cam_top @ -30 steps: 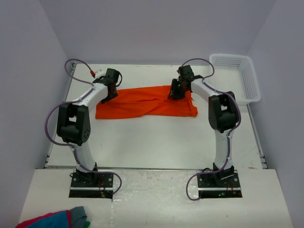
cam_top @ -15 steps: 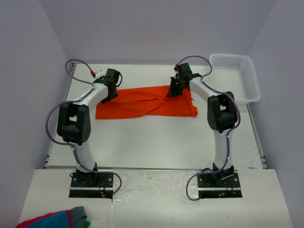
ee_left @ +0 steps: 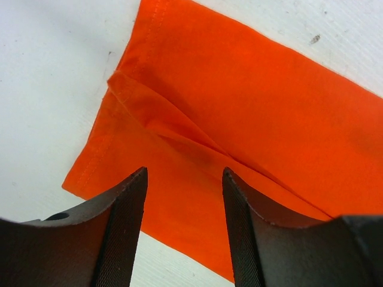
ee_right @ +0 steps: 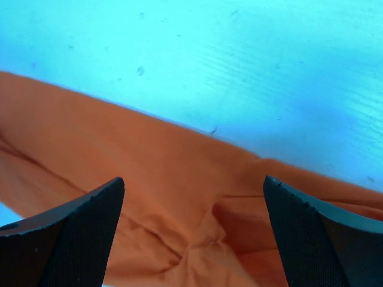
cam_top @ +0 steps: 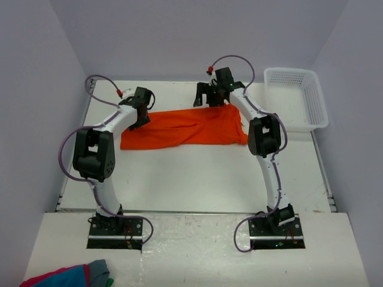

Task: Fold and stack the t-shirts
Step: Fold the other side of the tshirt into a rectangle

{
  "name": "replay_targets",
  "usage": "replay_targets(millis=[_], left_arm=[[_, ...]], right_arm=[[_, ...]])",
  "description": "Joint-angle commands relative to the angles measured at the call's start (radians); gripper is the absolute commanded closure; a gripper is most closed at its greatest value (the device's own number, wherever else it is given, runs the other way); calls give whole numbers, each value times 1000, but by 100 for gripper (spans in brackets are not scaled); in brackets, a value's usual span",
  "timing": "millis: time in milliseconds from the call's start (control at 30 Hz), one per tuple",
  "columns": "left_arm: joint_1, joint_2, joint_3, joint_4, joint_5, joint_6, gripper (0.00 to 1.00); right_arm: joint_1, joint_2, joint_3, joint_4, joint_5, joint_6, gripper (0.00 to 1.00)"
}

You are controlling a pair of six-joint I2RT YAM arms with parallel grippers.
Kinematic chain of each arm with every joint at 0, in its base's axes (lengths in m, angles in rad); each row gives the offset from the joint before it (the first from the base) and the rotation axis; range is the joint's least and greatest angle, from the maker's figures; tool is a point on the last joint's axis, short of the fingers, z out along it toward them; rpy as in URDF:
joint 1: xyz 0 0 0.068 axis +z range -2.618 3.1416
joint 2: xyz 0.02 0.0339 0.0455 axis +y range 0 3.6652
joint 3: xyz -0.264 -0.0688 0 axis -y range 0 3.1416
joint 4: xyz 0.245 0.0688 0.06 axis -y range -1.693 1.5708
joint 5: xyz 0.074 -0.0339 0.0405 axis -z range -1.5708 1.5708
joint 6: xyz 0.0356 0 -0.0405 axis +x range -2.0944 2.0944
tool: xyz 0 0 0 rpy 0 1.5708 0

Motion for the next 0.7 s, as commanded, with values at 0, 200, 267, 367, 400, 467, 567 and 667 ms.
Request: replay_targets(millis=[0,200,267,367,400,467,567,667], left_arm=[[-30,-21,-20,51,24,27,46],[-98,-107,-49,160,99,81,47],[-159,-112,-34,180,118,130,50],[-239,-118,-18,256,142,196,50],[-252,-115,-17,270,145,196,50],[-280,-103,-6,283,168,210,48],[-289,-38,46,326,370,274,49],[-297,67,138,347,522,325,51]], right_arm=[[15,-159,-120,62,96,-104,1],[28,-541,-647,216,231,1,1],[33,-664,-816,249,306,6,1],[38,-752,-965,247,459,13,1],[38,-759,-965,241,460,13,1],[38,-752,-973,210,528,14,1],[38,-729,-948,92,657,83,1],[39,-738,-999,73,711,149,3]])
